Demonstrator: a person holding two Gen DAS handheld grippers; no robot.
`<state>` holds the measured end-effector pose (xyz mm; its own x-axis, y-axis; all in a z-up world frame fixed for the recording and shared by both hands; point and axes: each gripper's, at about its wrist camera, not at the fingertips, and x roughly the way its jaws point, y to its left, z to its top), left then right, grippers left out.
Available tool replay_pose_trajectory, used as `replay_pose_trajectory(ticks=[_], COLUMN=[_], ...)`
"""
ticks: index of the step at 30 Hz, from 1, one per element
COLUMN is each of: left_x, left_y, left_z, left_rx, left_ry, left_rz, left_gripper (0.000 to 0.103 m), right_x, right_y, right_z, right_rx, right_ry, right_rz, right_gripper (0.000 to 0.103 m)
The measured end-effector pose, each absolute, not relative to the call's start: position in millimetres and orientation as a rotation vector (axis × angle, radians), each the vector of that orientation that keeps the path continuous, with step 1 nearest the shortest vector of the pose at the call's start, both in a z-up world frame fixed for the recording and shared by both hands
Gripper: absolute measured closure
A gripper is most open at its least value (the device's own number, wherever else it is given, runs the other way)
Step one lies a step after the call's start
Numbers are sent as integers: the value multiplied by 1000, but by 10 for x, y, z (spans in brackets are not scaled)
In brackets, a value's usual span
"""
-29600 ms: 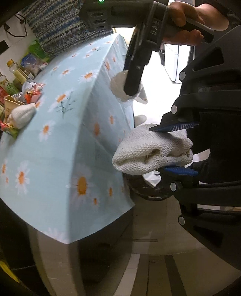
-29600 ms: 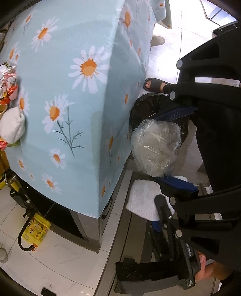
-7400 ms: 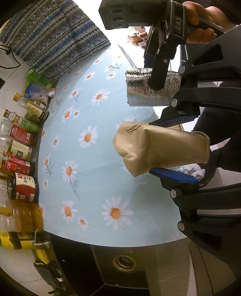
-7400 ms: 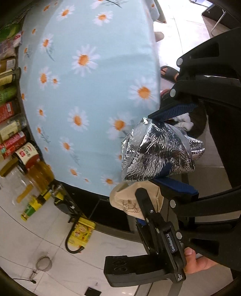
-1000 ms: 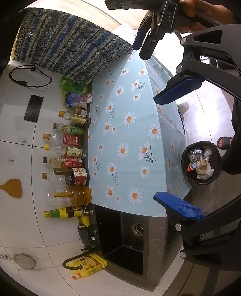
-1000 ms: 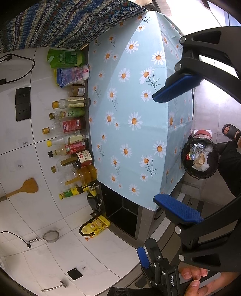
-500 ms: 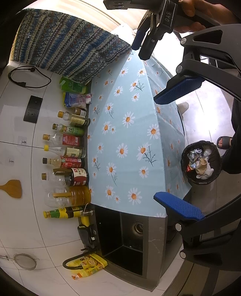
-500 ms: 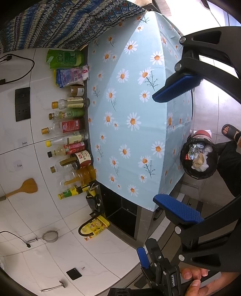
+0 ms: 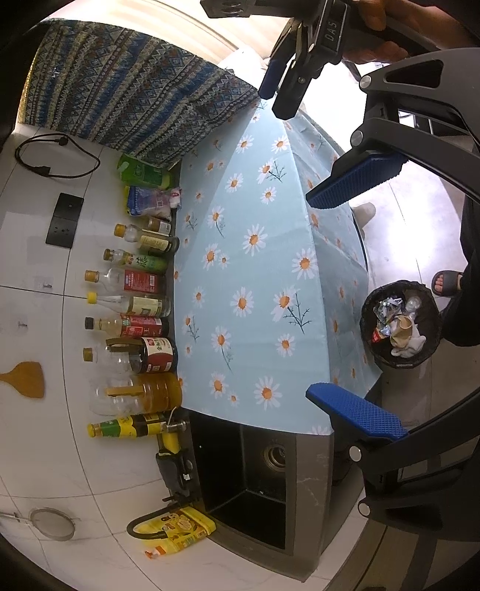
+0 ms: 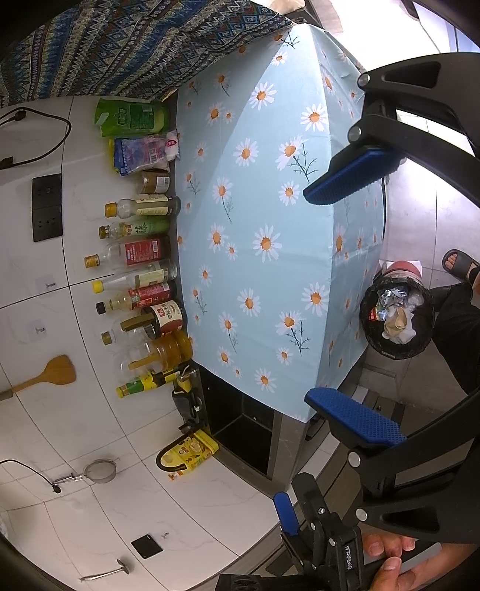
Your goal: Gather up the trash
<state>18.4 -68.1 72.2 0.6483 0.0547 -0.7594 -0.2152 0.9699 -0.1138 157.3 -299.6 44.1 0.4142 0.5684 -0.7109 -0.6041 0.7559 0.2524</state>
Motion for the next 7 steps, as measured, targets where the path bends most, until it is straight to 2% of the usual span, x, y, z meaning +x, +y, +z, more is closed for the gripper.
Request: replay_pose_trajectory(ticks=[7], left_x=[213], left_y=[-683], left_z=[693], left_rx=[-205], left_ry=[870], left_rz=[169], left_gripper=[10], right_x=[1591], right_y=[-2987], right_z=[432], right_rx=[-49], right_ry=[876], right_rz=[738], right_gripper=[5])
